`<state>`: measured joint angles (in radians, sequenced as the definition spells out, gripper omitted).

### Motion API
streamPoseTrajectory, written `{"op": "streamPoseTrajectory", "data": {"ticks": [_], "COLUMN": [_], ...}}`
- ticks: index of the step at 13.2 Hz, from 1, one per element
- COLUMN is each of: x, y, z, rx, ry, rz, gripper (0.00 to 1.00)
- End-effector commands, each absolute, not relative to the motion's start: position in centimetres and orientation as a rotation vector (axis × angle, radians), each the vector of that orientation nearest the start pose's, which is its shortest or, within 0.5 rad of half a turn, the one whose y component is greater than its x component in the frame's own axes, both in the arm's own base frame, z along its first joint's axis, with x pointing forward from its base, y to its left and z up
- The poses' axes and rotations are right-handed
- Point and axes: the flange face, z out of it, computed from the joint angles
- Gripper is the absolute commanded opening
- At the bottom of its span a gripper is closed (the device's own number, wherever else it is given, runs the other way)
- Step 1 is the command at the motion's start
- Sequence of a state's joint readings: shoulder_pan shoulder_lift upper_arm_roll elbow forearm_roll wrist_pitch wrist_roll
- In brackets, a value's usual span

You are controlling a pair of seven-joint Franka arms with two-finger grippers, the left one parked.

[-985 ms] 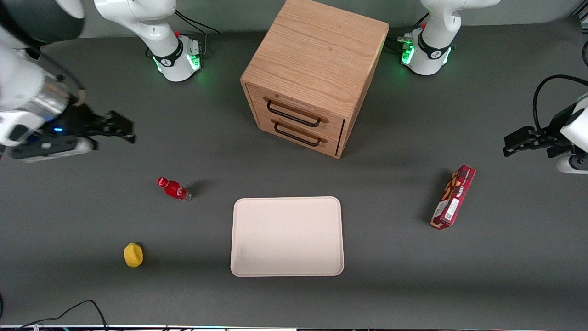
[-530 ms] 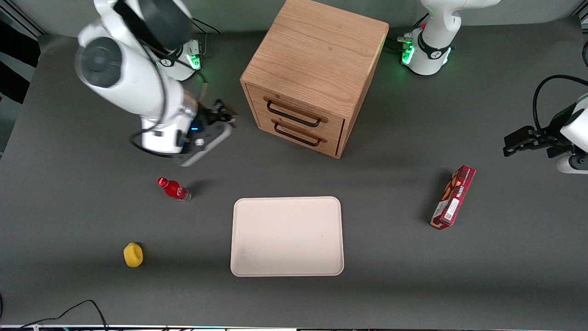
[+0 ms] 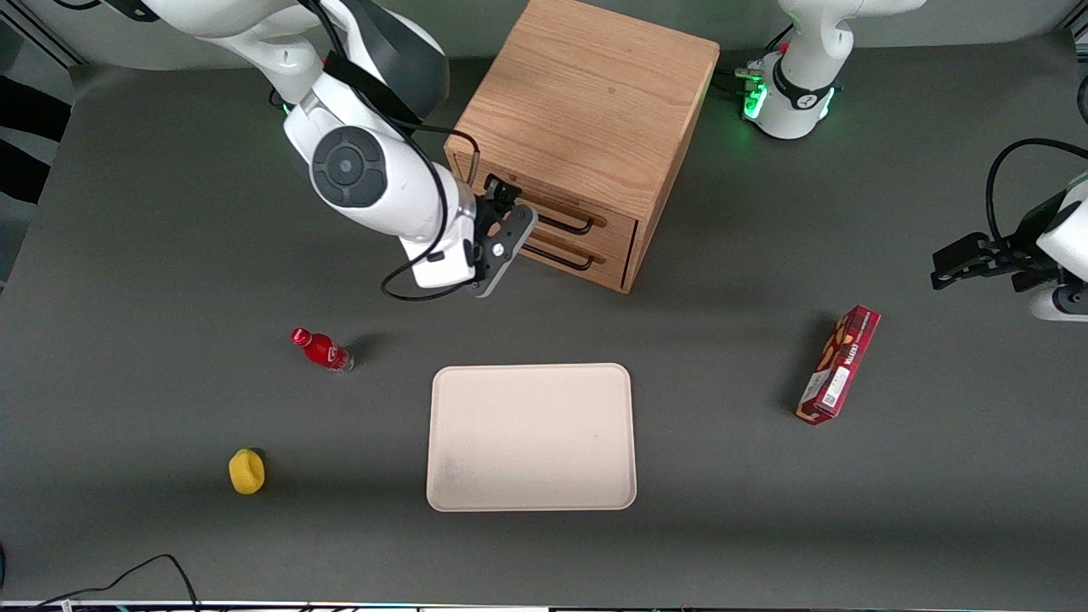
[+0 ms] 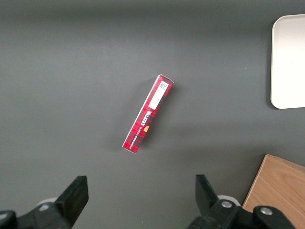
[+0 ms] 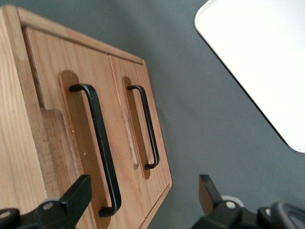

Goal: Open upper drawer
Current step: 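Hook the right gripper onto the upper drawer's black bar handle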

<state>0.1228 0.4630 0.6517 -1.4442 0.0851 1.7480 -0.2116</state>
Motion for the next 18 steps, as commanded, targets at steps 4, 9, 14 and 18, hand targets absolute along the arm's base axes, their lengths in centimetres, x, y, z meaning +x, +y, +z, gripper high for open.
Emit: {"op": "streamPoseTrajectory", "data": {"ticks": [4, 9, 14, 18], "x": [49.0, 49.4, 49.7, 50.8], "y": [45.3, 45.7, 45.9, 45.2], "z": [43.2, 41.3, 39.2, 38.8], "rx": [-2.476, -2.486, -2.498, -2.47], "ry": [-1.409, -1.418, -1.447, -1.505], "rz": [0.281, 0.237, 0.212, 0.178], "gripper": [1.0, 1.0, 1.0, 1.0]}}
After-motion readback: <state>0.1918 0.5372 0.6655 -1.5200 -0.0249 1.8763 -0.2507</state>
